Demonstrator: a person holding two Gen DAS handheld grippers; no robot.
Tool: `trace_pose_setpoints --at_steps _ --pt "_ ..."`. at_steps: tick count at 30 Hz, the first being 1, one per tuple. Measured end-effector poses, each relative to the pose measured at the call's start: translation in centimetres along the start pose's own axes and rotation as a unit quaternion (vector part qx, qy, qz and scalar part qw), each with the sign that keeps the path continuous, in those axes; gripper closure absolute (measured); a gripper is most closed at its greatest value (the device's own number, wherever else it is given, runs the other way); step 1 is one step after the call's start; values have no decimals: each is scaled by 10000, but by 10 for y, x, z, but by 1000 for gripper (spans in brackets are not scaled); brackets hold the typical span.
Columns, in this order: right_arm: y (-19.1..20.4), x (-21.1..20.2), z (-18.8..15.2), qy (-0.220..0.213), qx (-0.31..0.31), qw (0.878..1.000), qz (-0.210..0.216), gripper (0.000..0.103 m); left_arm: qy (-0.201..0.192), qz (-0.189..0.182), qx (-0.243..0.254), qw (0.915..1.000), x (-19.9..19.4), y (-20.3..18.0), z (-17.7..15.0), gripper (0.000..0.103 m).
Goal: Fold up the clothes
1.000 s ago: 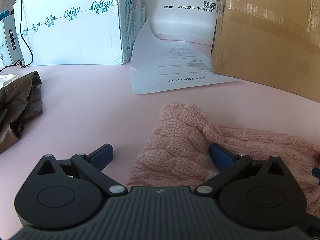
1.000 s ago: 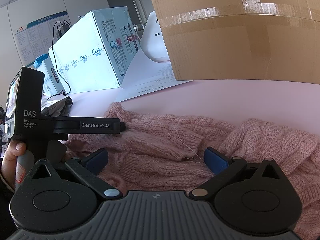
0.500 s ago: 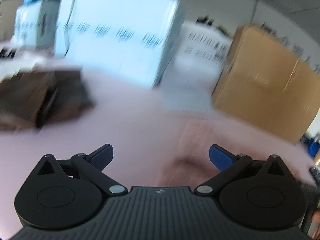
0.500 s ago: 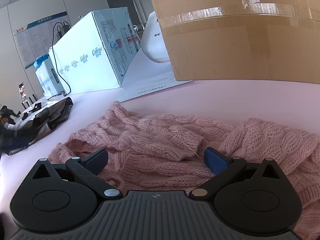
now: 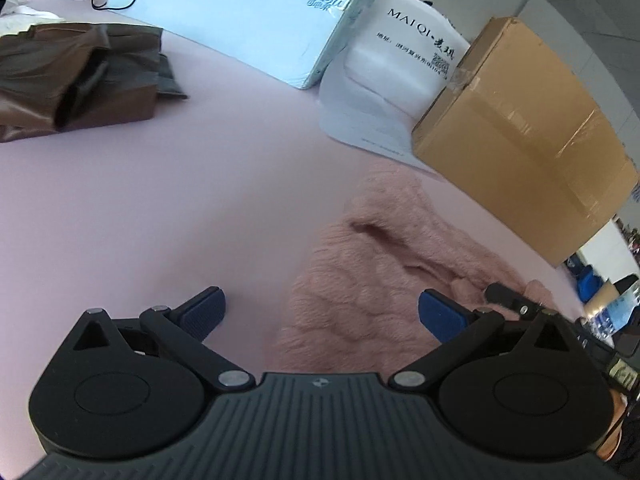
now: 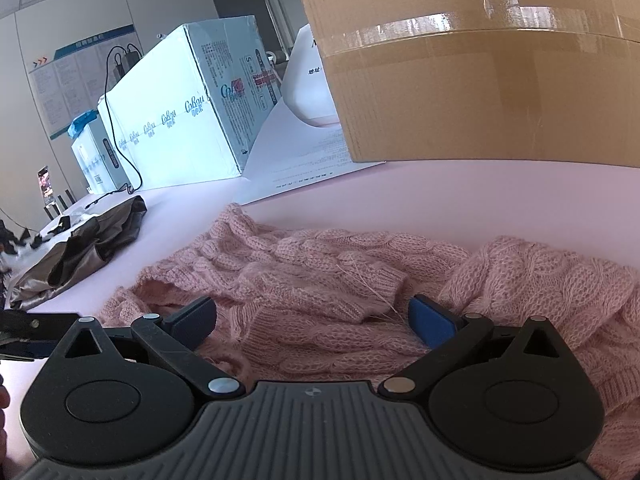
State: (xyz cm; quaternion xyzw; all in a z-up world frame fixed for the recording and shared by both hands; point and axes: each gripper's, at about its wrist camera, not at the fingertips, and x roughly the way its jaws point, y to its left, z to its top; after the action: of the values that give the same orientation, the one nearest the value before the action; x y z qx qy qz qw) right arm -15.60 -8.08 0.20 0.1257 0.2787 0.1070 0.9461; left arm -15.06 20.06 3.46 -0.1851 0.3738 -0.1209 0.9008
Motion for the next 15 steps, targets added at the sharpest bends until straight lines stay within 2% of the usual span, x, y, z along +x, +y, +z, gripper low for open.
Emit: trace_pose_setpoints --at_steps 1,3,6,8,11,15 --pt "-2 -1 1 -1 9 10000 8 0 7 -14 3 10000 2 -4 0 19" --pt "-2 0 1 -2 13 10000 12 0 76 30 -11 10000 4 -9 -1 58" --pt "-1 1 1 -4 24 10000 24 0 90 287 -113 9995 9 -12 0 83" --pt "-4 -2 1 -6 30 10000 31 0 126 256 -202 9994 10 -12 1 88" --pt "-5 -2 1 -12 44 10000 41 0 61 297 -145 9994 8 -16 2 91" --pt "-9 -5 0 -38 115 9999 93 0 -278 361 147 9989 -2 -35 3 92"
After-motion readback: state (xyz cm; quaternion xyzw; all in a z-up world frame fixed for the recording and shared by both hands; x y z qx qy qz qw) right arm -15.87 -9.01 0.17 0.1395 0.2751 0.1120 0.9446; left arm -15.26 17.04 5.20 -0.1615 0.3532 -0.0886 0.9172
